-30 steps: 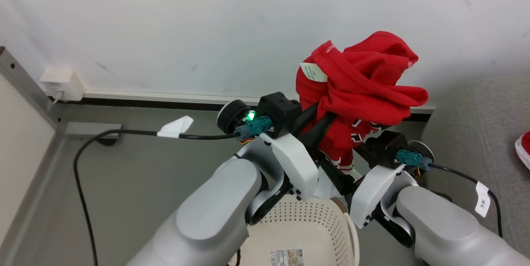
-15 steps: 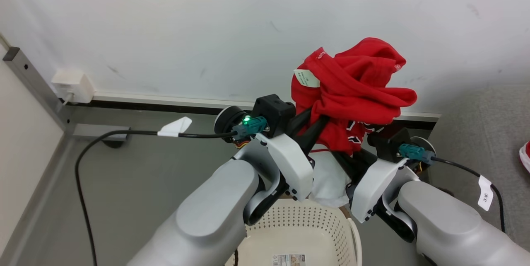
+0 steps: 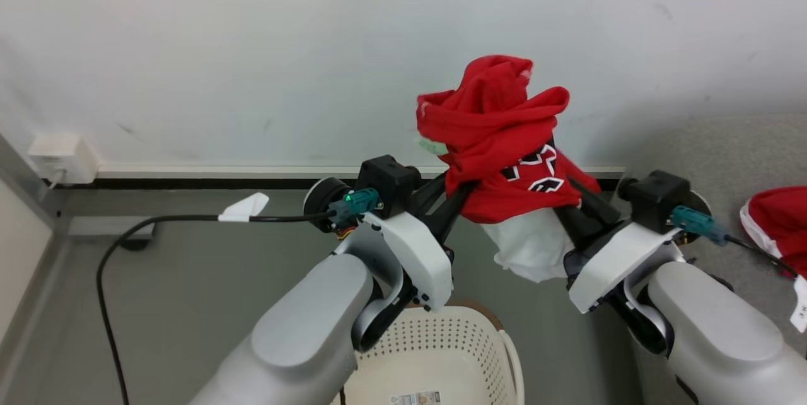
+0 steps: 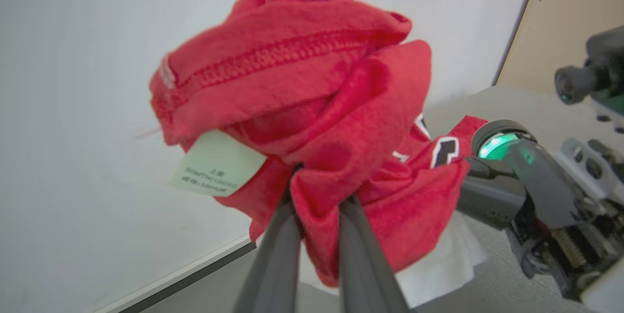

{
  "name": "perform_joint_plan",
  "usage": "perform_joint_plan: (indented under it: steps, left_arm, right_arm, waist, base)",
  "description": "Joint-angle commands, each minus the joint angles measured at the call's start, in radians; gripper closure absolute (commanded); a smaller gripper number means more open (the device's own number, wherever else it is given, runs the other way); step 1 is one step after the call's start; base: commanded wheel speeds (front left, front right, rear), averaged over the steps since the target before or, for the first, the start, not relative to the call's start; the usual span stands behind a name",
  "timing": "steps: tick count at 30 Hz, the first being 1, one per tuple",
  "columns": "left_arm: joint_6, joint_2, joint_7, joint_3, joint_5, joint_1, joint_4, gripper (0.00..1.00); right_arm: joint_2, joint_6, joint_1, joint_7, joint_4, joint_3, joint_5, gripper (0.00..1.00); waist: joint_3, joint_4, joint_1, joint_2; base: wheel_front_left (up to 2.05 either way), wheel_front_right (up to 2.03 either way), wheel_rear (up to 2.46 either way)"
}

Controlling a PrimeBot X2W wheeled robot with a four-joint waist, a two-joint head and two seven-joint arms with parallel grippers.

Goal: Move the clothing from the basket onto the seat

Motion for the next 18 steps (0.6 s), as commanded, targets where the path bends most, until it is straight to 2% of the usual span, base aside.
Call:
perform_joint_plan:
  steps: [1, 2, 3, 4, 18]
  left_arm:
    - [0.006, 0.017, -0.007, 0.002, 0.000, 0.017, 0.001, 1.00]
    - [0.006, 0.020, -0.007, 0.001, -0.003, 0.022, -0.002, 0.85]
    - [0.003, 0.022, 0.000, -0.001, -0.010, 0.030, -0.003, 0.53]
    - [0.002, 0.024, 0.000, -0.002, -0.012, 0.034, -0.008, 0.02]
    - [0.012, 0.048, 0.021, -0.043, -0.010, 0.097, -0.068, 0.00]
  right_arm:
    - [-0.012, -0.002, 0.021, 0.000, -0.013, -0.034, -0.023, 1.00]
    - [-0.014, -0.002, 0.032, 0.000, -0.024, -0.057, -0.035, 1.00]
    - [-0.017, -0.002, 0.043, 0.000, -0.037, -0.081, -0.049, 1.00]
    - [-0.019, -0.002, 0.053, 0.000, -0.047, -0.104, -0.063, 1.00]
    - [-0.063, -0.002, 0.152, 0.000, -0.143, -0.366, -0.159, 1.00]
  waist:
    - [-0.002, -0.017, 0.0000, 0.0000]
    - [-0.003, -0.025, 0.0000, 0.0000]
    - [-0.005, -0.033, 0.0000, 0.0000]
    - [-0.006, -0.041, 0.0000, 0.0000]
    - [0.008, -0.179, 0.0000, 0.0000]
  base:
    - [0.00, 0.00, 0.00]
    - [0.00, 0.00, 0.00]
    - [0.00, 0.00, 0.00]
    - [0.00, 0.00, 0.00]
    - [0.00, 0.00, 0.00]
